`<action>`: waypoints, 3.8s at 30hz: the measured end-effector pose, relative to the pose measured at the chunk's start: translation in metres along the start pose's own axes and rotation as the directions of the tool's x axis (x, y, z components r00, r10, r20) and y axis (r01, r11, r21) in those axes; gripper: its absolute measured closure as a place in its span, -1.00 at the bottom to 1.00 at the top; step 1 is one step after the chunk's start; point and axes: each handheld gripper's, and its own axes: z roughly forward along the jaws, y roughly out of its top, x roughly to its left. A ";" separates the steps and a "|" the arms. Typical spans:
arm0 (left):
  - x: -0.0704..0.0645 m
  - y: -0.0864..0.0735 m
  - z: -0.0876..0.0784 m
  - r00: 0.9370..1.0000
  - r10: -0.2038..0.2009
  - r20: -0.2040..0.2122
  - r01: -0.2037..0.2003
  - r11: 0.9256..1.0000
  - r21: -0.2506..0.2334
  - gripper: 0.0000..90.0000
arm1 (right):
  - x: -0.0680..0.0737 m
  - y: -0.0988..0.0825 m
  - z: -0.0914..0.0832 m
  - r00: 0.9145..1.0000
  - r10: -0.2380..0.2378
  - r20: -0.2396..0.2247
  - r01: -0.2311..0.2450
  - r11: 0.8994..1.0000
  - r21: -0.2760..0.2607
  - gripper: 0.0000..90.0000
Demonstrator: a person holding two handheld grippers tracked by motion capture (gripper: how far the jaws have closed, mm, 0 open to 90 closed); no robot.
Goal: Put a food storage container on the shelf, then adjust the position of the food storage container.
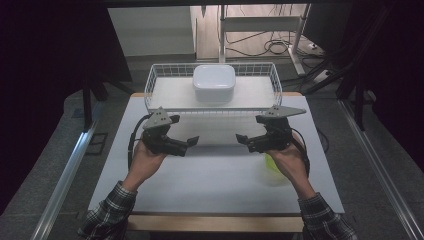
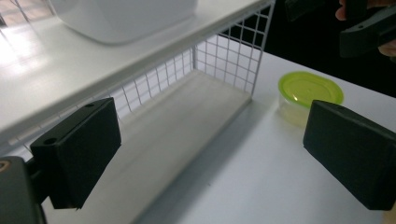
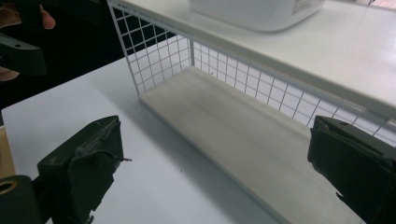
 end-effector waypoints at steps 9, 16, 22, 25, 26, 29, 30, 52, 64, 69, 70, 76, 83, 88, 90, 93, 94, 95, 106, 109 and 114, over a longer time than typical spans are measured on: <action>-0.010 -0.027 -0.006 1.000 -0.018 0.018 0.018 1.000 0.022 -0.91 | 0.009 -0.023 -0.006 1.000 -0.015 -0.010 0.015 1.000 -0.002 -0.92; -0.014 -0.045 -0.007 0.999 -0.028 0.019 0.028 0.999 0.028 -0.94 | 0.016 -0.038 -0.007 1.000 -0.021 -0.002 0.021 1.000 0.024 -0.91; -0.017 -0.058 -0.008 0.999 -0.048 0.017 0.048 0.998 0.029 -0.95 | 0.019 -0.051 -0.009 1.000 -0.005 -0.013 0.006 0.999 0.036 -0.91; -0.019 -0.066 -0.007 0.998 -0.052 0.019 0.052 0.998 0.029 -0.96 | 0.020 -0.058 -0.011 1.000 0.018 -0.022 -0.017 1.000 0.025 -0.91; -0.020 -0.068 -0.007 0.998 -0.054 0.022 0.053 0.998 0.031 -0.96 | 0.020 -0.060 -0.012 0.999 0.026 -0.023 -0.025 1.000 0.018 -0.91; -0.024 -0.076 -0.006 0.999 -0.045 0.017 0.044 0.998 0.044 -0.97 | 0.020 -0.066 -0.014 0.999 0.042 -0.023 -0.041 0.999 0.011 -0.91; -0.025 -0.078 -0.006 0.999 -0.040 0.013 0.039 0.998 0.047 -0.97 | 0.020 -0.068 -0.015 0.999 0.048 -0.023 -0.048 0.999 0.008 -0.91; -0.044 -0.121 -0.014 0.999 -0.001 -0.042 0.004 0.997 0.077 -0.97 | 0.030 -0.116 -0.007 1.000 0.013 0.019 -0.014 0.997 0.072 -0.90; -0.049 -0.139 -0.009 0.999 0.002 -0.032 0.002 0.991 0.136 -0.98 | 0.039 -0.131 0.005 1.000 -0.009 -0.004 0.009 0.991 0.133 -0.91; -0.050 -0.139 -0.009 0.999 0.006 -0.035 -0.001 0.991 0.135 -0.98 | 0.037 -0.132 0.005 1.000 0.002 0.001 -0.002 0.990 0.143 -0.91; -0.050 -0.139 -0.009 0.999 0.008 -0.036 -0.003 0.991 0.135 -0.98 | 0.036 -0.131 0.005 1.000 0.004 0.007 -0.005 0.990 0.144 -0.91; -0.048 -0.140 -0.009 0.999 0.000 -0.036 0.005 0.991 0.135 -0.98 | 0.030 -0.127 0.000 0.998 0.013 0.054 -0.022 0.985 0.172 -1.00; -0.047 -0.141 -0.009 0.999 0.001 -0.036 0.004 0.990 0.138 -0.98 | 0.018 -0.117 -0.020 0.989 0.073 0.125 -0.088 0.989 0.115 -0.60; -0.046 -0.142 -0.008 0.999 -0.004 -0.037 0.009 0.989 0.144 -0.98 | -0.006 -0.119 -0.037 0.973 0.123 0.198 -0.144 0.985 0.096 -0.05; -0.045 -0.142 -0.008 0.999 -0.003 -0.040 0.009 0.989 0.145 -0.98 | -0.016 -0.123 -0.044 0.967 0.137 0.213 -0.160 0.983 0.090 0.16; -0.045 -0.142 -0.008 0.999 -0.008 -0.041 0.013 0.990 0.143 -0.98 | -0.028 -0.125 -0.053 0.955 0.151 0.257 -0.177 0.981 0.082 0.45; -0.044 -0.142 -0.008 0.999 -0.009 -0.041 0.014 0.990 0.143 -0.98 | -0.031 -0.126 -0.056 0.949 0.151 0.275 -0.179 0.981 0.079 0.55; -0.044 -0.142 -0.008 0.999 -0.013 -0.041 0.019 0.990 0.143 -0.98 | -0.034 -0.126 -0.059 0.943 0.151 0.296 -0.181 0.980 0.076 0.65; -0.043 -0.144 -0.006 0.999 -0.034 -0.031 0.038 0.988 0.149 -0.98 | -0.071 -0.138 -0.082 0.871 0.221 0.438 -0.258 0.966 0.026 1.00; -0.042 -0.144 -0.005 0.999 -0.041 -0.028 0.044 0.987 0.152 -0.98 | -0.078 -0.143 -0.077 0.868 0.230 0.441 -0.277 0.960 0.044 0.99; -0.041 -0.145 -0.005 0.999 -0.047 -0.024 0.050 0.987 0.154 -0.98 | -0.083 -0.147 -0.067 0.867 0.241 0.437 -0.299 0.952 0.068 0.99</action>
